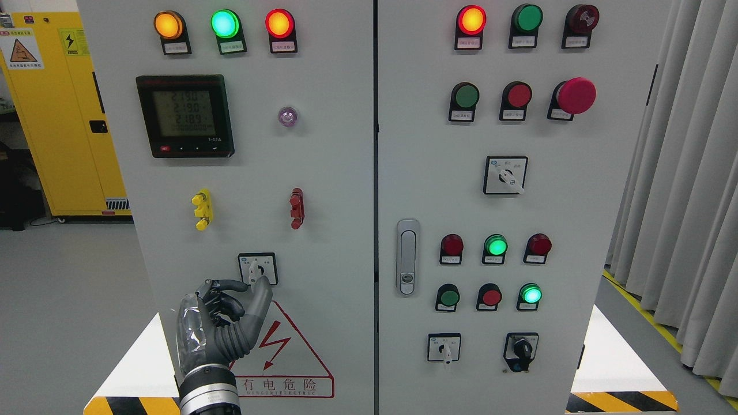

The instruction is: Turn on light switch 1

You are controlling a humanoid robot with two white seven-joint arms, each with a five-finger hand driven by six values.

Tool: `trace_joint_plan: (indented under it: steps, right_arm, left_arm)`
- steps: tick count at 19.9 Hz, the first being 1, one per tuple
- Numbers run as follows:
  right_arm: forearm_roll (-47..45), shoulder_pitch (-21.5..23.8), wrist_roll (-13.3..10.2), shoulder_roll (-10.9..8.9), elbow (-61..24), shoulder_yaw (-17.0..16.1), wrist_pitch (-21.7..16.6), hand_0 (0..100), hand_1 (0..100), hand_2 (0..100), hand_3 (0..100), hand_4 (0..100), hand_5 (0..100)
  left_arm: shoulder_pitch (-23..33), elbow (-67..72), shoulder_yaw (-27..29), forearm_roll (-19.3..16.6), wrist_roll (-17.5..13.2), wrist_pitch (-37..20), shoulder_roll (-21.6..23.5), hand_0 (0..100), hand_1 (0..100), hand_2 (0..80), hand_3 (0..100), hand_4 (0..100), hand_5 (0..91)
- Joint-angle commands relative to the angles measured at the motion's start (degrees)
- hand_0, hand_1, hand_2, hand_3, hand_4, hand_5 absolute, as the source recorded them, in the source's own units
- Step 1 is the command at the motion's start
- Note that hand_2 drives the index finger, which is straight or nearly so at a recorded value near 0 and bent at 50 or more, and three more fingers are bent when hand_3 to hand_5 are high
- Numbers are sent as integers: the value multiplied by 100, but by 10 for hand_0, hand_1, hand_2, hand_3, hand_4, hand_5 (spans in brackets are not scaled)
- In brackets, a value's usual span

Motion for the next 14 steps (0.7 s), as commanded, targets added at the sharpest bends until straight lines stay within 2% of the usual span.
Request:
trace_joint_plan:
  steps: [1,14]
  right_arm:
    - [-167,-1,0,0,0,0,2,0,500,40,0,0,0]
    - [-167,-1,0,0,0,0,2,0,500,40,0,0,0]
  left_arm:
    - [-37,120,-17,-3,13,0,-9,186,660,586,926,877,855]
    - [-169,129,-17,6,13,158,-9,231,653,605,931,879,855]
